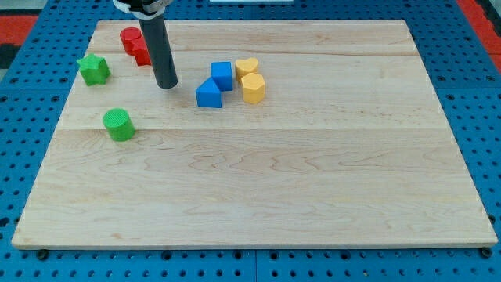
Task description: Slide the green circle towards the red star
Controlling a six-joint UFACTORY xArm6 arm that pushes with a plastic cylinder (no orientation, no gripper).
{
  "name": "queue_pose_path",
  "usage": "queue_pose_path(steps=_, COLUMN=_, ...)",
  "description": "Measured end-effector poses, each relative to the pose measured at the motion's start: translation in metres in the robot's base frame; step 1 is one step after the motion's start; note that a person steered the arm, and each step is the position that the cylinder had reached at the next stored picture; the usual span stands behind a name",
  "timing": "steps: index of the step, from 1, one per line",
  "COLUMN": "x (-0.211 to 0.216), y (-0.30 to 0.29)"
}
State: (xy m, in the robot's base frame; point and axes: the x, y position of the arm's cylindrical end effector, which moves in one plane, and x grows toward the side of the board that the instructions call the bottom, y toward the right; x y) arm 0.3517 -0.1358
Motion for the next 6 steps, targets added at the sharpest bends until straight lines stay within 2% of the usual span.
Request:
queue_pose_path(steps=1, x=0.005, y=-0.001)
queue_pose_path(steps=2, x=0.045, y=0.0)
queue_pose_path(steps=3, x=0.068, y=0.023)
queue_pose_path(steps=4, x=0.114, y=0.023)
queue_pose_path(steps=5, x=0.134, y=-0.053)
queue_pose_path(steps=6, x=0.126, y=-0.068)
